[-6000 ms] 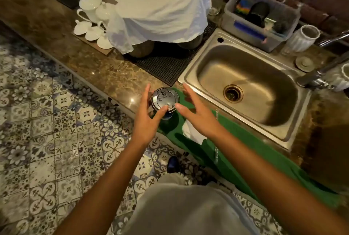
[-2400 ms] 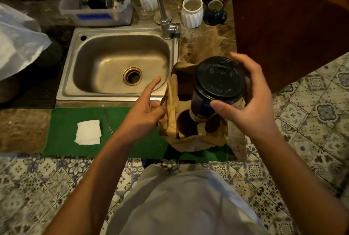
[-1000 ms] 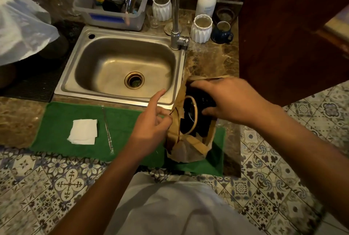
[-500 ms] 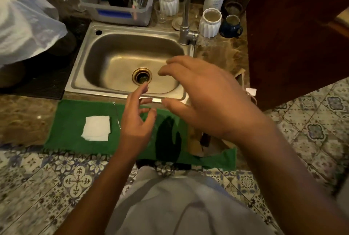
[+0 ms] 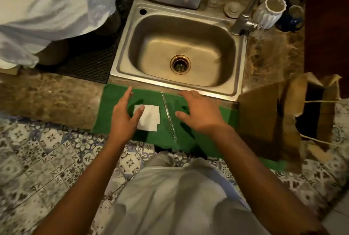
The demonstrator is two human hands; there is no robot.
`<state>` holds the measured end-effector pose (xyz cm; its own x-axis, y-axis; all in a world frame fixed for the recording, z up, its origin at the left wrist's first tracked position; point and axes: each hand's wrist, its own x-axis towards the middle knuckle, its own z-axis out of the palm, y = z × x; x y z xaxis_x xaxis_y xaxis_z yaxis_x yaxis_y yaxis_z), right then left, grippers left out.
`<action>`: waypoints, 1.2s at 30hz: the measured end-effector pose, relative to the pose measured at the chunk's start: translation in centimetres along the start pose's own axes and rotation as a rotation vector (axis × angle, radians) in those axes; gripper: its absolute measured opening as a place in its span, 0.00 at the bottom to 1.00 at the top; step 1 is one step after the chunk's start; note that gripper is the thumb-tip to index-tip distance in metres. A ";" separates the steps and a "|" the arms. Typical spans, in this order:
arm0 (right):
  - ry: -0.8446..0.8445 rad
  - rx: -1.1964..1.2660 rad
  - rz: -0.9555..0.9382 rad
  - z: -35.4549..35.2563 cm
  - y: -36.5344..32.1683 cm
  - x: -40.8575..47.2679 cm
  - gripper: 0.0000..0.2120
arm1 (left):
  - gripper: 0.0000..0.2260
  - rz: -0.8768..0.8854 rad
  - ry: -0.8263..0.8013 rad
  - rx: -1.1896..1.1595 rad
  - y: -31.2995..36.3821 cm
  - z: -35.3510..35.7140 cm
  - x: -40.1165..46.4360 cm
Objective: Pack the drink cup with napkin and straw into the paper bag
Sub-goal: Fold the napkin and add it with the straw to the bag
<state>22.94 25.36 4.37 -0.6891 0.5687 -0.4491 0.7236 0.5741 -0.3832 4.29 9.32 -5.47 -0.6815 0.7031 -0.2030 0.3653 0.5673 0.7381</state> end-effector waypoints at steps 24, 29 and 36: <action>0.097 -0.005 0.379 12.4 -2.2 5.4 0.09 | 0.13 0.134 -0.240 0.484 -5.0 0.2 5.1; 0.077 0.019 0.374 12.0 -1.8 5.5 0.09 | 0.08 0.155 -0.244 0.451 -4.4 0.1 5.1; 0.235 0.390 0.377 10.6 -0.7 4.8 0.04 | 0.03 -0.072 -0.289 -0.074 -1.3 -1.4 4.1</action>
<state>19.52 21.46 -6.11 -0.3396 0.8324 -0.4379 0.8509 0.0736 -0.5201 0.17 10.86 -6.40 -0.4915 0.7611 -0.4232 0.2687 0.5948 0.7577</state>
